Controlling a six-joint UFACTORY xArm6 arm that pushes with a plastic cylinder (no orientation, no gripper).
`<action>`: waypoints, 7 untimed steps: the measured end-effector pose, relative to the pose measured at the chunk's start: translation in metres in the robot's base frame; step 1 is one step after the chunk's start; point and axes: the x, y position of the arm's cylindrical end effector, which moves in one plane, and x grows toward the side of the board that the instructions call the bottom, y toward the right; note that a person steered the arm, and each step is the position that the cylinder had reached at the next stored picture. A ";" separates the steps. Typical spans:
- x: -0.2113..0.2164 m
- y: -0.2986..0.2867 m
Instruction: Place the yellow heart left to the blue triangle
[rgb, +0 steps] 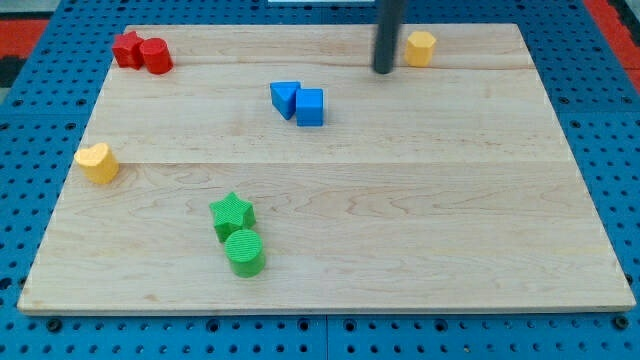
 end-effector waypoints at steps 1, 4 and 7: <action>-0.014 -0.102; 0.075 -0.169; 0.172 -0.189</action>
